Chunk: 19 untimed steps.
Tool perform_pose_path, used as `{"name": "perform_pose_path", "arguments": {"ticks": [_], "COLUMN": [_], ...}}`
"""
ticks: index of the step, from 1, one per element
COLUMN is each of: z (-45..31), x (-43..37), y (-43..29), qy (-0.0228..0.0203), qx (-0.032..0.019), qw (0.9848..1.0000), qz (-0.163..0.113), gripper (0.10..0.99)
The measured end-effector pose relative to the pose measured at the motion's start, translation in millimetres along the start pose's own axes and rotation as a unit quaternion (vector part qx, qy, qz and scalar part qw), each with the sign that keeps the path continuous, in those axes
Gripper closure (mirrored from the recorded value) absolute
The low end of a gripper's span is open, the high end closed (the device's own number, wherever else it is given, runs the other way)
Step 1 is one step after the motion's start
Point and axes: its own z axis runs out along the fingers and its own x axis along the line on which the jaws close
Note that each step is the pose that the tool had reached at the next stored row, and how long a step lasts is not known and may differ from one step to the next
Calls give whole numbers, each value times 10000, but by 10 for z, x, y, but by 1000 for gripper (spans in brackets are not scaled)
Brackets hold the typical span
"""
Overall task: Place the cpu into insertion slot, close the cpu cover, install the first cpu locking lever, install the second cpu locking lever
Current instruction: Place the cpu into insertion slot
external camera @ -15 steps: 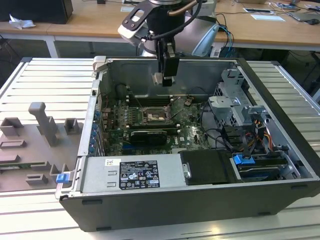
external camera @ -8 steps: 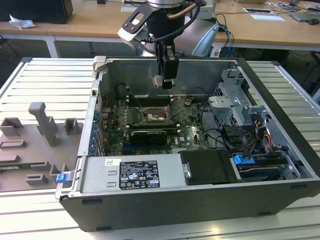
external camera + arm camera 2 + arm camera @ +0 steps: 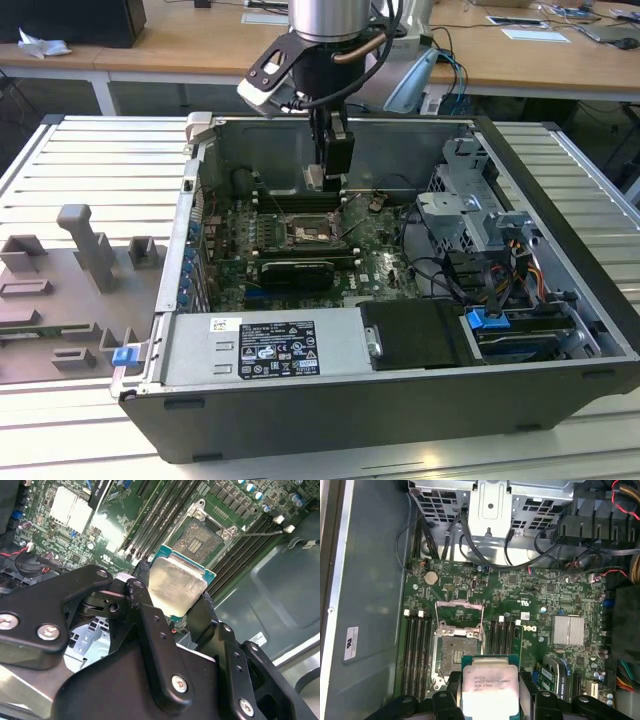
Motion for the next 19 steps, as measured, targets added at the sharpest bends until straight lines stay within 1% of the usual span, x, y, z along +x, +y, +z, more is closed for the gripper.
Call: {"name": "perform_pose_path", "arguments": {"ticks": [9,12,19], "z": [113,140,233], "x": [1,1,1], "y": [-9,-11,-18], "qy": [0,1,1], "qx": [4,7,28], "qw": [10000,10000,10000], "qz": [1,1,1], "gripper": [545,545,545]}}
